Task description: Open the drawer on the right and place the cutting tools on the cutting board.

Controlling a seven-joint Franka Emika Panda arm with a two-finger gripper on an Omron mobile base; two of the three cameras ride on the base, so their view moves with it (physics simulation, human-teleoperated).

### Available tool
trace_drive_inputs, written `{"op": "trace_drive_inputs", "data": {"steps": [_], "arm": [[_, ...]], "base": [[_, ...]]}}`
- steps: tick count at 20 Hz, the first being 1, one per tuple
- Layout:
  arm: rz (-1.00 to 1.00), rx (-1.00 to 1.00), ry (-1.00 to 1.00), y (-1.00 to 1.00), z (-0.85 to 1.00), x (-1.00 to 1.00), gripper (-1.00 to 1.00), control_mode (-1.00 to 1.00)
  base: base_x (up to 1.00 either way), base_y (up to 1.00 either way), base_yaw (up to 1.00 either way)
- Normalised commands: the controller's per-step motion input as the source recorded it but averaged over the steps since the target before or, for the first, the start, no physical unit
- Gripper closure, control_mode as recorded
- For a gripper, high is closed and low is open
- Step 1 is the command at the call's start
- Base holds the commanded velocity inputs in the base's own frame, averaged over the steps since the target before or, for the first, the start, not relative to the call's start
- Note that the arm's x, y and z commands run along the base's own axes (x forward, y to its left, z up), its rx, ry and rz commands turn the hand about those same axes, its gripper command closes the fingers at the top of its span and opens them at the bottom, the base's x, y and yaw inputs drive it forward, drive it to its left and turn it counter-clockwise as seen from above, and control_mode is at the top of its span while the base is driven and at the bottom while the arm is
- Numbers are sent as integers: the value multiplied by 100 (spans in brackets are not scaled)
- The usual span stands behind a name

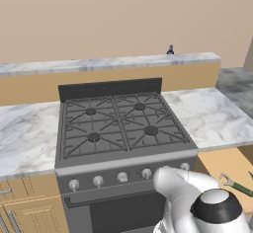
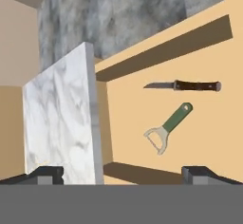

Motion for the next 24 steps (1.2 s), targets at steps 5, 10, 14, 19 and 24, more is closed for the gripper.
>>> {"op": "trace_drive_inputs", "data": {"steps": [5,10,14,19,24], "arm": [[1,1,4,-4,2,6,-100,-100],[24,0,2,-2,0,18,-100,-100],[49,-3,26,0,0,47,-100,-100],[55,-7,45,0,0,41,-100,-100],[50,-19,34,-1,-47,30,-100,-100]], "base": [[0,0,0],[0,0,0],[0,0,0],[0,0,0],[0,0,0]]}}
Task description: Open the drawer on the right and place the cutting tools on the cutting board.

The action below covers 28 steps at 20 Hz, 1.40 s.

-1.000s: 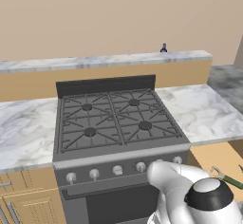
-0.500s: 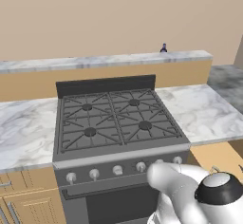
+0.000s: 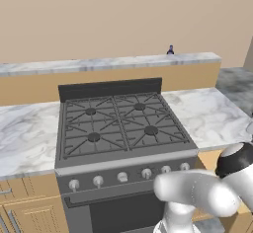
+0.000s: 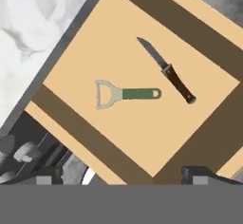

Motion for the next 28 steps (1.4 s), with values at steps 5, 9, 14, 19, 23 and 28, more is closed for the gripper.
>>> {"op": "trace_drive_inputs", "data": {"steps": [5,9,14,19,23,28], "arm": [[46,-9,0,-22,-70,3,-100,-100],[55,-4,0,-6,-83,-1,-100,-100],[38,-2,-1,0,-55,0,-100,-100],[26,-9,0,0,-45,0,-100,-100],[41,-8,0,0,-47,0,-100,-100],[42,0,0,0,-46,0,-100,-100]], "base": [[0,0,0],[0,0,0],[0,0,0],[0,0,0],[0,0,0],[0,0,0]]}}
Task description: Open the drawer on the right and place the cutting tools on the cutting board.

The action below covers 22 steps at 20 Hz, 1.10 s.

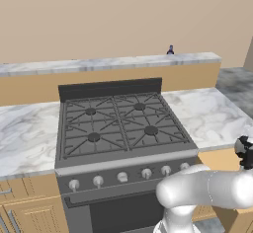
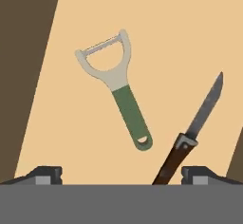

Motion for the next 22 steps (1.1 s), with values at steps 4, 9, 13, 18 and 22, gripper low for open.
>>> {"op": "trace_drive_inputs", "data": {"steps": [4,9,13,18,22], "arm": [[34,5,0,0,-48,0,-100,-100],[22,4,1,-3,-32,0,-100,-100],[1,-2,3,0,-11,8,-100,-100],[1,-2,6,0,-21,15,-100,-100],[2,0,3,0,-39,17,-100,-100]], "base": [[0,0,0],[0,0,0],[0,0,0],[0,0,0],[0,0,0]]}}
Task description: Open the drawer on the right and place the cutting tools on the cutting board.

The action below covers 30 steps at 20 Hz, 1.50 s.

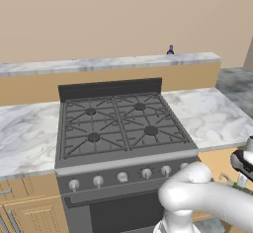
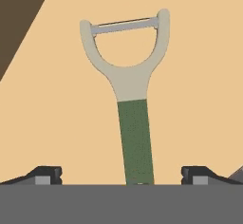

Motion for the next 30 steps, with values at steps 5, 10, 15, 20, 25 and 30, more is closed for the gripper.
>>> {"op": "trace_drive_inputs", "data": {"steps": [5,10,15,20,25,30], "arm": [[3,-1,0,0,-24,8,-100,-100],[2,0,0,0,-14,5,-100,-100],[3,0,0,0,-32,0,-100,-100],[3,0,0,0,-25,0,-100,-100],[3,0,0,0,-17,0,-100,-100],[0,0,-5,0,-10,0,100,-100]], "base": [[0,0,0],[0,0,0],[0,0,0],[0,0,0],[0,0,0],[0,0,0]]}}
